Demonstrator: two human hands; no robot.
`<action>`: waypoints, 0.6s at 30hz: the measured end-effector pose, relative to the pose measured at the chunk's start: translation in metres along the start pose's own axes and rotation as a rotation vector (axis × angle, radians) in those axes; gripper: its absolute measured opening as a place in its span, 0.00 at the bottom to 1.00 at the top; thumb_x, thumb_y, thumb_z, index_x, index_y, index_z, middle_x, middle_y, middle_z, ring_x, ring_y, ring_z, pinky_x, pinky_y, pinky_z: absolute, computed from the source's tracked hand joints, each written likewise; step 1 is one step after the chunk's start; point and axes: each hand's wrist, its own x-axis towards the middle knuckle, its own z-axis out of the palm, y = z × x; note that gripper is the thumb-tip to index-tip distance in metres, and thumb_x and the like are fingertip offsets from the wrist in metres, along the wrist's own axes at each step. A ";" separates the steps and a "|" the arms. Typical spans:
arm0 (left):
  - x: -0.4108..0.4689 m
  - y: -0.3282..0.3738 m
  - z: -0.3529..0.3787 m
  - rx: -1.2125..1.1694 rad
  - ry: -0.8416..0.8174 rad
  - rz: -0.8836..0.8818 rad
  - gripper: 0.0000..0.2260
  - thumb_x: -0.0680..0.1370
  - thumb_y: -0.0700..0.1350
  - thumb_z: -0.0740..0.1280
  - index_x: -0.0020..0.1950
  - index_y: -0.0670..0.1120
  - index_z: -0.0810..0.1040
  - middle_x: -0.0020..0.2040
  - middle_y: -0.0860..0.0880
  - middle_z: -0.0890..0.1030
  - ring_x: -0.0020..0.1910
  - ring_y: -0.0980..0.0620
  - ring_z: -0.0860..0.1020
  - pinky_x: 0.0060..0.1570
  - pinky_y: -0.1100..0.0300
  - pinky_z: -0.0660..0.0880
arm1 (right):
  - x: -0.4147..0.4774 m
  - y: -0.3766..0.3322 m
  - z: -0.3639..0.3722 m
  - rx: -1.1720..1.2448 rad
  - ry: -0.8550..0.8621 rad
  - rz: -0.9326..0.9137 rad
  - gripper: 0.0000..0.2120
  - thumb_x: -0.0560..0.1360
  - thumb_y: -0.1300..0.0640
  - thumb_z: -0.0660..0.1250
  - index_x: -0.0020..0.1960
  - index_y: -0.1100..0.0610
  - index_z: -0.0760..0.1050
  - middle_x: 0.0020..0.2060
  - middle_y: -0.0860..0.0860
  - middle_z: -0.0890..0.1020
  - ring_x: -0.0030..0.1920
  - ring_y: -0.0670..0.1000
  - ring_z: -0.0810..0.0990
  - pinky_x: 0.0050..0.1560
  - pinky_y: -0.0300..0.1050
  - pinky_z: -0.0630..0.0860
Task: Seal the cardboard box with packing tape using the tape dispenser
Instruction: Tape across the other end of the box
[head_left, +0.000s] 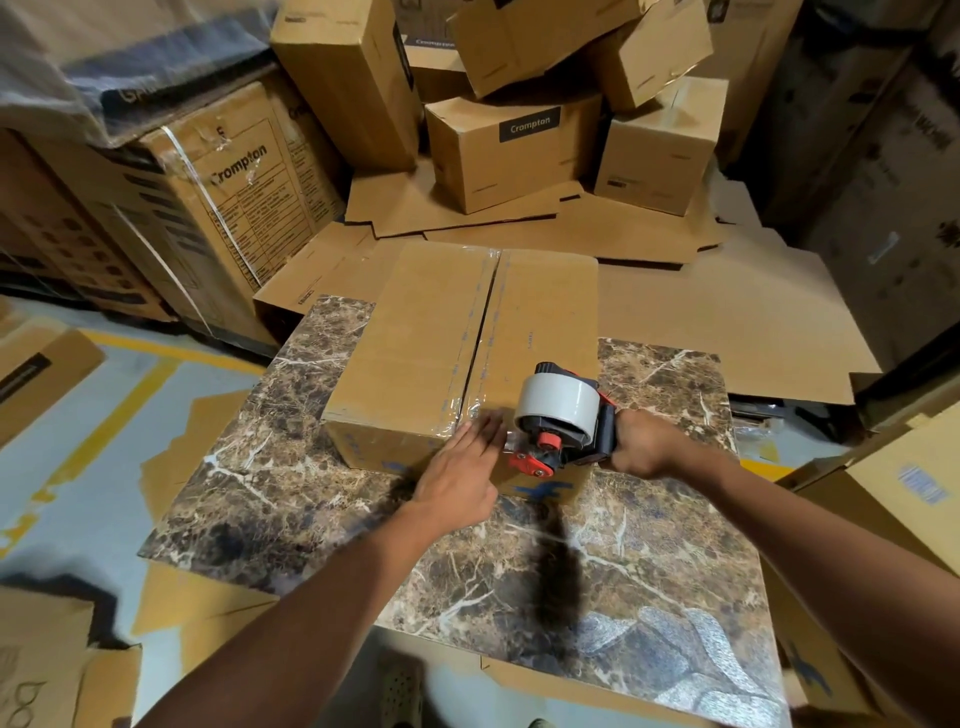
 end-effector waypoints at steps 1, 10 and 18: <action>0.000 0.000 0.001 -0.005 0.005 -0.008 0.35 0.76 0.48 0.56 0.80 0.42 0.45 0.80 0.44 0.47 0.79 0.50 0.43 0.77 0.51 0.46 | 0.000 0.001 0.000 0.015 0.002 -0.013 0.20 0.78 0.62 0.65 0.31 0.51 0.63 0.30 0.46 0.68 0.29 0.42 0.67 0.22 0.29 0.65; 0.000 0.009 -0.003 -0.153 0.106 -0.080 0.36 0.74 0.45 0.59 0.80 0.46 0.49 0.80 0.47 0.54 0.79 0.52 0.47 0.78 0.54 0.44 | 0.001 0.007 0.003 0.100 -0.025 -0.109 0.14 0.77 0.52 0.67 0.37 0.44 0.67 0.36 0.44 0.74 0.38 0.45 0.76 0.42 0.36 0.75; -0.003 0.010 -0.006 -0.147 0.126 -0.068 0.37 0.73 0.43 0.61 0.80 0.47 0.48 0.80 0.48 0.52 0.79 0.53 0.45 0.75 0.58 0.38 | 0.009 0.016 0.004 0.034 -0.009 -0.151 0.05 0.77 0.48 0.68 0.46 0.43 0.72 0.40 0.44 0.77 0.46 0.50 0.79 0.49 0.43 0.76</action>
